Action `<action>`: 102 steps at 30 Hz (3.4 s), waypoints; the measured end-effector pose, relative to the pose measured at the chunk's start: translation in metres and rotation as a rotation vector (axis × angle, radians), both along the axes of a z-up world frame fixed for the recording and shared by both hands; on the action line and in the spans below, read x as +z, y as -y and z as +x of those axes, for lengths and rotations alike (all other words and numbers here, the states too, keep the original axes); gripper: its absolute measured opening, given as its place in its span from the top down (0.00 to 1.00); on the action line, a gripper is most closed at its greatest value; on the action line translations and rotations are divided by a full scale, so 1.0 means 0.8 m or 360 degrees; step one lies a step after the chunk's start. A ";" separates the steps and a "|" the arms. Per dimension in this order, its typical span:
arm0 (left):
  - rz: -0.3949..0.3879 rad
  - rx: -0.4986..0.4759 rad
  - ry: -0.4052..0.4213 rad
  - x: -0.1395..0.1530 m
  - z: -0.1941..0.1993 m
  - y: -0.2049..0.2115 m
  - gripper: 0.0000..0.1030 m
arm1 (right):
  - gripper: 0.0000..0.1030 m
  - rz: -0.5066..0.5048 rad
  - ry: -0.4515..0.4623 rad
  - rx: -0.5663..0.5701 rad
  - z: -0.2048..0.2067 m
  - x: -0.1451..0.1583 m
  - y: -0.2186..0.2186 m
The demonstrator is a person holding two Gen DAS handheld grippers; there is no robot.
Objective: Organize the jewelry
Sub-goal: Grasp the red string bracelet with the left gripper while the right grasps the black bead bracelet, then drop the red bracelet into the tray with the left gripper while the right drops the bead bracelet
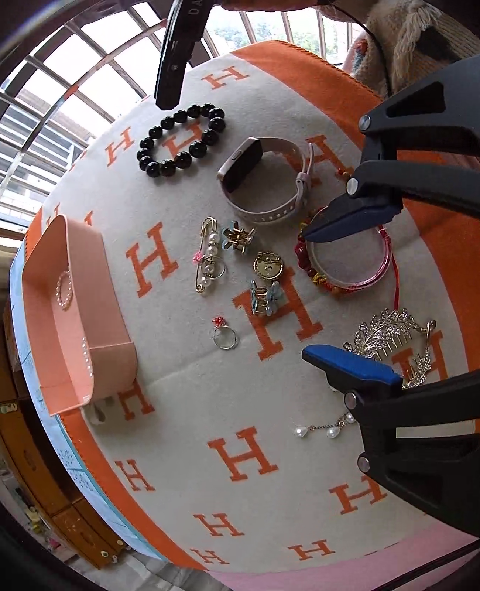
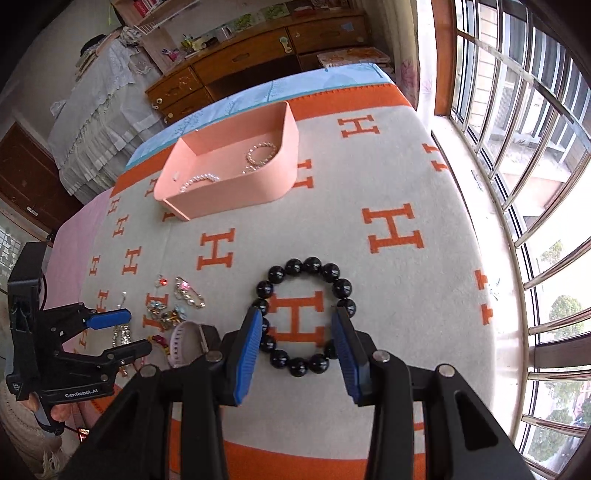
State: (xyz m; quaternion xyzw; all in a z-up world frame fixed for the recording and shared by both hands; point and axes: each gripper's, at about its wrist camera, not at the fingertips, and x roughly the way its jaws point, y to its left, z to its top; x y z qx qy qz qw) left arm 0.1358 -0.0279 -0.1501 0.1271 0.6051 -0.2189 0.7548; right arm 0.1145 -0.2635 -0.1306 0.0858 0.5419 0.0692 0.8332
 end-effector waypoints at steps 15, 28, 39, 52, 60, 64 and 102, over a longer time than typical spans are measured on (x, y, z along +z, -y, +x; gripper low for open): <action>0.0112 -0.0218 0.0014 -0.019 -0.010 0.027 0.77 | 0.62 -0.0023 -0.0073 0.0136 0.008 -0.033 0.004; 0.0078 -0.0145 -0.0088 -0.016 0.012 0.035 0.92 | 0.85 -0.0170 -0.0058 0.0242 0.014 -0.033 -0.008; -0.0036 0.0034 0.0056 0.037 0.010 -0.001 0.92 | 0.86 -0.0078 0.0177 0.0238 0.008 0.041 -0.014; -0.0135 0.0366 0.0416 0.156 0.102 -0.012 0.92 | 0.86 0.0012 0.0538 0.0242 0.059 0.156 -0.057; -0.0126 0.0558 0.0445 0.136 0.189 0.011 0.92 | 0.85 0.0034 0.0605 0.0202 0.128 0.161 -0.094; -0.0095 0.0568 0.0404 0.097 0.209 0.026 0.92 | 0.85 0.0021 0.0548 0.0161 0.164 0.136 -0.101; -0.0204 0.0628 0.0791 0.164 0.057 -0.028 0.23 | 0.72 -0.0059 0.0526 0.0241 0.063 0.140 -0.109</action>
